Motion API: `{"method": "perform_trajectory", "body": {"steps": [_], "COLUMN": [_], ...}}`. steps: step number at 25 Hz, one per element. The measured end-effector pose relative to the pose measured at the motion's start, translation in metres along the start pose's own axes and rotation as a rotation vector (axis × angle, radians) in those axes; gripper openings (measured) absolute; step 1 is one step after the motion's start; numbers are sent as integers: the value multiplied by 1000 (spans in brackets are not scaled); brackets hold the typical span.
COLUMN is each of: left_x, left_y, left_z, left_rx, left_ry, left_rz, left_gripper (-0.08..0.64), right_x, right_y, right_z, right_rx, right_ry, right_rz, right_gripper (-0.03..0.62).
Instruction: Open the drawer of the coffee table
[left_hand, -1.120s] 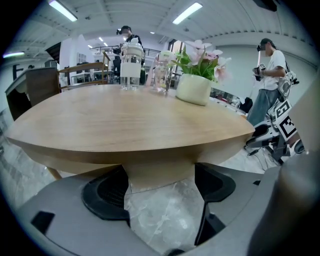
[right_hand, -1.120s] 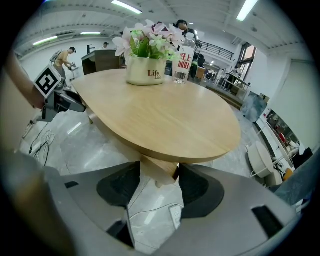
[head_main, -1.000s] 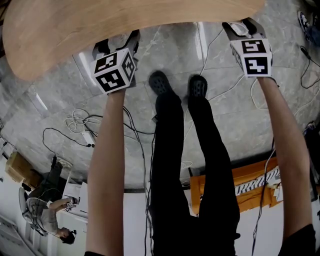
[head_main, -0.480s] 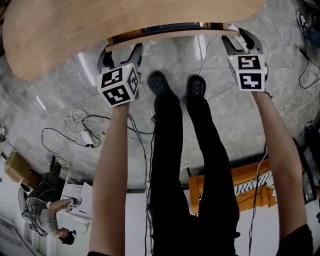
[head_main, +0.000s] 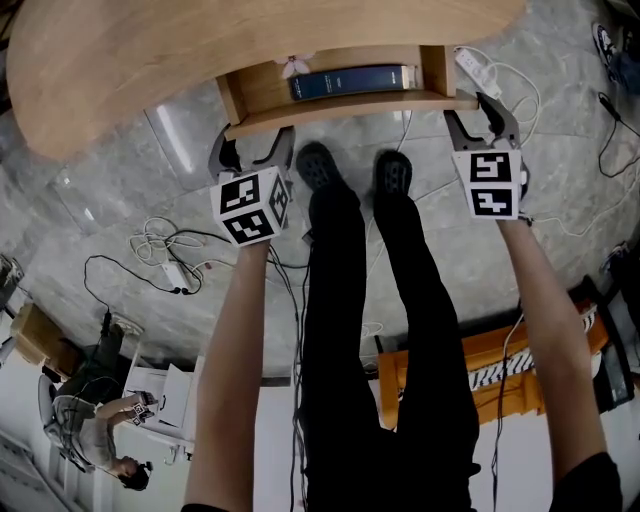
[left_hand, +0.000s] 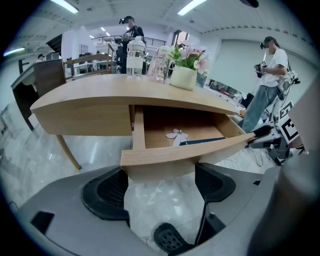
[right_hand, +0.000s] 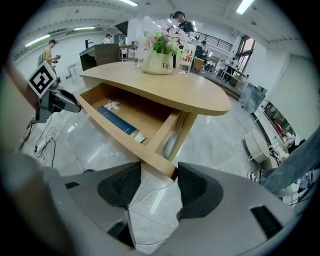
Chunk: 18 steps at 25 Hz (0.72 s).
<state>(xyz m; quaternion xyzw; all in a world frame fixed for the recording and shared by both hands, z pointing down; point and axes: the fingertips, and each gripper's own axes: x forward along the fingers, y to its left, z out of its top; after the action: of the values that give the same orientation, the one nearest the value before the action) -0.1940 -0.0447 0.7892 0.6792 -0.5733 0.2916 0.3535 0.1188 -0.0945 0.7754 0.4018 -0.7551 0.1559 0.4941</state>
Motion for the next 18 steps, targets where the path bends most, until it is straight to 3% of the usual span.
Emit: {"method": "perform_trajectory", "body": {"steps": [18], "left_x": [-14], "left_y": [-11], "left_z": [-46], "left_rx": [-14], "left_ry": [47], "left_rz": [-2], "left_gripper": [408], "right_x": [-11], "right_y": [22], "right_z": [-42], "right_rx": [-18], "right_ry": [56], "right_rz": [12], "right_gripper": [222]}}
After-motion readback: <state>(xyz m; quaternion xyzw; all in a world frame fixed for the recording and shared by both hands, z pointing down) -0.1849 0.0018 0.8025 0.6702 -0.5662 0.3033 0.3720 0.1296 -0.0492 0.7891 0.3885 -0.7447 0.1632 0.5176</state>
